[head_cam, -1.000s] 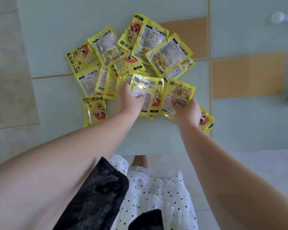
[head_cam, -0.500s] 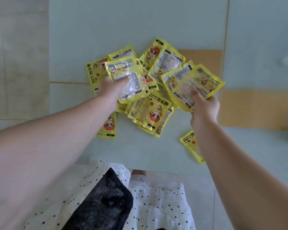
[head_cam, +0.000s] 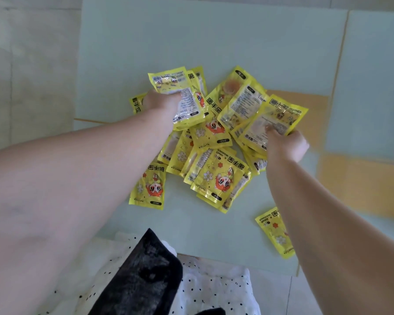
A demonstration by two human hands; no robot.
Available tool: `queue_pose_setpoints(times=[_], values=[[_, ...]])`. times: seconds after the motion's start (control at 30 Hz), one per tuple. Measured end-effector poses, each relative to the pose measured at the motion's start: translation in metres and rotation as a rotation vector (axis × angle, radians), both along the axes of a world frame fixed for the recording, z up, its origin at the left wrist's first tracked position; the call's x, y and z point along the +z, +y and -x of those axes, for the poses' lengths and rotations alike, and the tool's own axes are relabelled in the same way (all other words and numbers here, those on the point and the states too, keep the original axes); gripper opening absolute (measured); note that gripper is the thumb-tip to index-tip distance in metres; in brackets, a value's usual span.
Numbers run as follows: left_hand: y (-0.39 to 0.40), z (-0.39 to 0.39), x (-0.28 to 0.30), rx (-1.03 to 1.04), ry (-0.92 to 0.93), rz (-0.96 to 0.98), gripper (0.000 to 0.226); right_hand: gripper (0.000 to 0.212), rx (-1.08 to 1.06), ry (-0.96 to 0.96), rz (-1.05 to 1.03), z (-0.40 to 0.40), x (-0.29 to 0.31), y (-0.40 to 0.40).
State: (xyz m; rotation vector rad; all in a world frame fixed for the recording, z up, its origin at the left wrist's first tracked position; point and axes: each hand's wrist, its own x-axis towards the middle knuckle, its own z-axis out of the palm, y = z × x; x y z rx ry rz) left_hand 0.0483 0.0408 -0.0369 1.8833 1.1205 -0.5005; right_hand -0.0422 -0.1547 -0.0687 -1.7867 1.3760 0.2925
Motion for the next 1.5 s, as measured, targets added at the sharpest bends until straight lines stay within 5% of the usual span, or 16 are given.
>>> queue_pose_setpoints(times=[0.47, 0.63, 0.87, 1.13, 1.3, 1.5], values=[[0.0, -0.026, 0.004, -0.115, 0.016, 0.086, 0.055, 0.016, 0.042, -0.049, -0.007, -0.012, 0.005, 0.003], [-0.002, -0.037, -0.001, -0.23, 0.014, 0.081, 0.039, 0.03, 0.056, -0.042, 0.02, -0.012, -0.001, 0.001], [-0.007, -0.046, -0.005, -0.364, 0.013, 0.092, 0.068, 0.034, 0.066, -0.045, 0.047, -0.012, -0.005, 0.002], [-0.001, -0.039, -0.004, -0.368, -0.051, 0.087, 0.065, 0.019, -0.028, -0.123, -0.082, -0.007, 0.003, 0.001], [0.021, -0.031, 0.015, -0.268, -0.156, 0.138, 0.032, 0.013, -0.17, -0.203, -0.192, 0.004, 0.02, 0.009], [0.054, -0.008, 0.049, -0.21, -0.229, 0.177, 0.023, 0.012, -0.235, -0.303, -0.315, 0.022, 0.055, 0.016]])
